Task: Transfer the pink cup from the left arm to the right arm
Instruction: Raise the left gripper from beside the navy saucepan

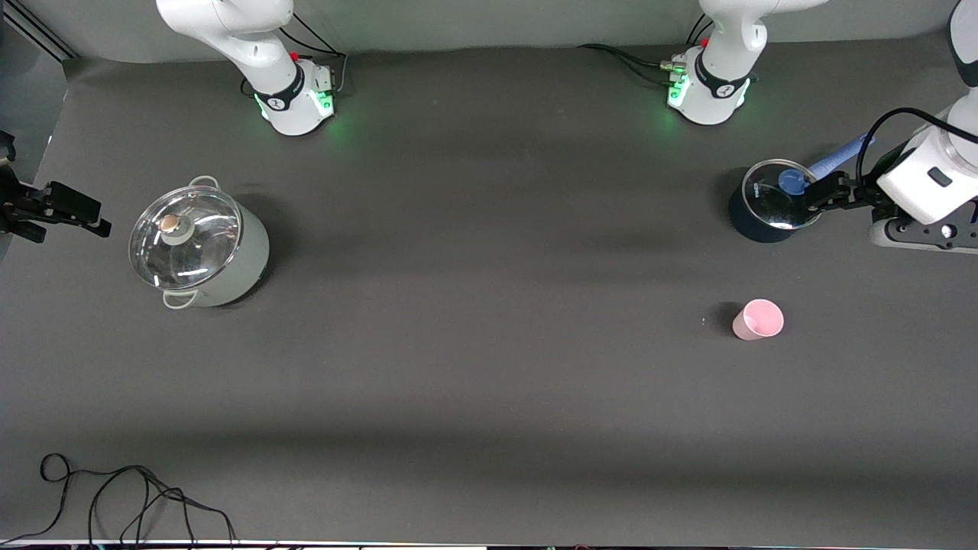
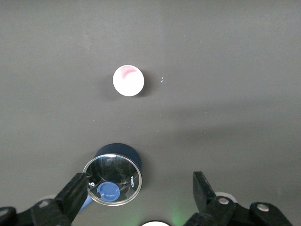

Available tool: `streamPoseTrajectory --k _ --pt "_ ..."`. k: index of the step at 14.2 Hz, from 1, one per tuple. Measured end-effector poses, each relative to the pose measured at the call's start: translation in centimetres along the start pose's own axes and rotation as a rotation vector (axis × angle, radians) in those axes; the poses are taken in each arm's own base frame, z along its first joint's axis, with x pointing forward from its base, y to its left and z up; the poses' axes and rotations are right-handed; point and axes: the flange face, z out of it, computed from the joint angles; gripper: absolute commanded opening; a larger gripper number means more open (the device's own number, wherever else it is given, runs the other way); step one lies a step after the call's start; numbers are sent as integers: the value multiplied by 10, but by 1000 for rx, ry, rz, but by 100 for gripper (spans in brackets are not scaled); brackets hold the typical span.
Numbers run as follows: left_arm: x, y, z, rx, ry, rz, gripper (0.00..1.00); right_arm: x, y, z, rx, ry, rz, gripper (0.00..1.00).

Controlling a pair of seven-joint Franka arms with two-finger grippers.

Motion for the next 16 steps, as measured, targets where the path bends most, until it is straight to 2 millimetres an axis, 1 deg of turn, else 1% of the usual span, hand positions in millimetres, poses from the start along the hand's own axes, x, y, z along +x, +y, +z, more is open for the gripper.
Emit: streamPoseTrajectory --k 10,14,16 --pt "0 0 0 0 0 0 100 0 -1 0 0 2 -1 100" --pt "0 -2 0 -1 -2 -3 100 1 -1 -10 -3 23 -3 100" --pt "-1 -9 1 -2 -11 -11 100 1 -3 -11 -3 27 -5 100"
